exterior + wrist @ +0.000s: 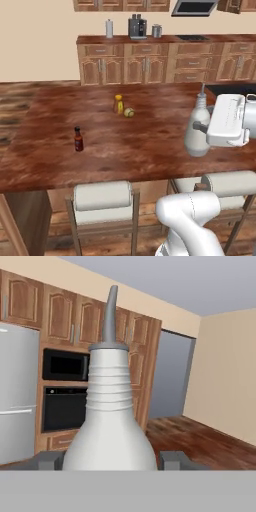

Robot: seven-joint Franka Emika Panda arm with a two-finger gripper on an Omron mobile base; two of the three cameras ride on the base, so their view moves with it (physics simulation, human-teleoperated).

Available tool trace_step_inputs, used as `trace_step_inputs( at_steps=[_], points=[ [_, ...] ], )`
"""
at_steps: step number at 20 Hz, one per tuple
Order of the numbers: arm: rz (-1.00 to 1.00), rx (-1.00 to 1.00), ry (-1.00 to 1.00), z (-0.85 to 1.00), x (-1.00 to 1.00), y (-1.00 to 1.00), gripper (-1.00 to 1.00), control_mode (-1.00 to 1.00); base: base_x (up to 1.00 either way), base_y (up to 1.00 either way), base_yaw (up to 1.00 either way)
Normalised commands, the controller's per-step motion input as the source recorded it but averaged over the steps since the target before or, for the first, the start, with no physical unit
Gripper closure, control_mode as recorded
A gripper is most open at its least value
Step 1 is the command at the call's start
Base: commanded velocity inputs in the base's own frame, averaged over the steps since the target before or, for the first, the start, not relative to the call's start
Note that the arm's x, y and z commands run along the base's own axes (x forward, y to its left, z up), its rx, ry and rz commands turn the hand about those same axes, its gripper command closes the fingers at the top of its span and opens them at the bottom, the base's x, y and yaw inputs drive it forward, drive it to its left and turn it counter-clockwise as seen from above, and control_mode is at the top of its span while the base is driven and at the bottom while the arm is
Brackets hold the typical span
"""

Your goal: Move the condiment bottle and oil and vinegar bottle from the cabinet to the dining counter.

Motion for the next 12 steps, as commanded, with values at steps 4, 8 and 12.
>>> trace_step_inputs(
  at_steps=[4,8,12],
  points=[
    [0.00,0.00,0.00,0.00,0.00,0.00,1.00,1.00,0.88,0.00,0.23],
    [0.00,0.00,0.00,0.00,0.00,0.00,1.00,1.00,0.66,0.00,0.13],
    [0.00,0.00,0.00,0.00,0.00,0.00,1.00,1.00,0.44,0.00,0.03]
  ],
)
